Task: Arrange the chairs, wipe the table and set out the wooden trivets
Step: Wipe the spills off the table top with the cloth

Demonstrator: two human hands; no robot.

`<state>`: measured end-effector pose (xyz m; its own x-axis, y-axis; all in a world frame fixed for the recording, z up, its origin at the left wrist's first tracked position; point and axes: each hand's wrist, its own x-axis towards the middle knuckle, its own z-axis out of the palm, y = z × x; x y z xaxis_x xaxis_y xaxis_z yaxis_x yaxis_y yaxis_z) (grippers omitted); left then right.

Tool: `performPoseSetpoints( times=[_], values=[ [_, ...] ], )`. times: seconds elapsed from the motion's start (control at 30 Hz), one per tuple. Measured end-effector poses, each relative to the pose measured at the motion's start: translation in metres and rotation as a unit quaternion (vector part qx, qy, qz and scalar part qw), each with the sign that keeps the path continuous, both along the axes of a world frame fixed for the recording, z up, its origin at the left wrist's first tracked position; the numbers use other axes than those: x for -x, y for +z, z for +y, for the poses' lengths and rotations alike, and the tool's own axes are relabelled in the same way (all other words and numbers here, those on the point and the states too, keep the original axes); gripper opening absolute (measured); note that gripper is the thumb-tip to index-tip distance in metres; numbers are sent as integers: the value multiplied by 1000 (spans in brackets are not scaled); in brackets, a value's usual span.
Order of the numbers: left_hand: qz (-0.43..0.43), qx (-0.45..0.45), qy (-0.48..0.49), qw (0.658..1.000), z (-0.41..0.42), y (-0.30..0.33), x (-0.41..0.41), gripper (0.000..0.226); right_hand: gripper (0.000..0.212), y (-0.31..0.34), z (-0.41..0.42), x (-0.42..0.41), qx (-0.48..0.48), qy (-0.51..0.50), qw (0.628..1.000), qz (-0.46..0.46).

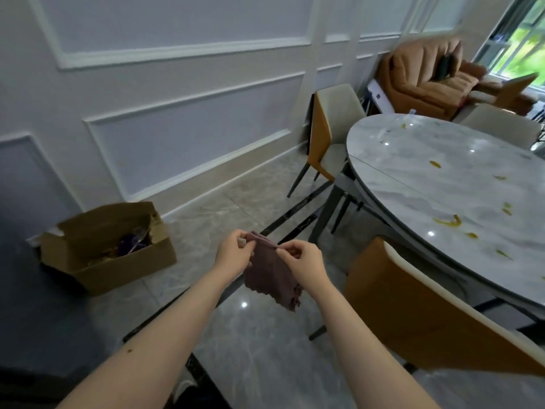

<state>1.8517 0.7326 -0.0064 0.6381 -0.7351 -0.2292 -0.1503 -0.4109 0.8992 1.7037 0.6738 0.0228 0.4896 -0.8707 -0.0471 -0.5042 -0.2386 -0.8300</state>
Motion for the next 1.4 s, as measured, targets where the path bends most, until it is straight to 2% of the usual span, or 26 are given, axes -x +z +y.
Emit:
performPoseSetpoints(
  times=[0.1,0.33,0.5,0.57,0.67,0.8,1.0,1.2,1.4],
  values=[
    [88,1,-9,996,-35,-4,-5,5,8,-5,-24,-3,-13,-9,1000,-1],
    [114,3,-79,990,-128,-11,-41,10,8,-10,-103,-39,-6,-65,998,16],
    [76,-2,-143,987,-206,-7,-77,11,9,-10,-168,-71,-2,-133,990,38],
    [47,7,-173,984,-230,-4,-86,19,8,-6,-187,-74,-1,-146,988,51],
    [-47,27,-221,974,-270,-8,-92,29,6,-2,-219,-70,8,-169,983,67],
    [-133,38,-273,952,-318,-14,-90,21,8,-2,-263,-62,21,-202,976,73],
    [-132,50,-308,941,-407,-15,-75,18,8,-17,-340,-45,11,-243,968,67],
    [-109,36,-355,928,-518,-11,-50,7,5,-19,-451,-22,-2,-278,960,42],
    [-88,59,-354,929,-612,1,-32,4,9,-8,-550,-5,4,-302,953,21]
  ],
)
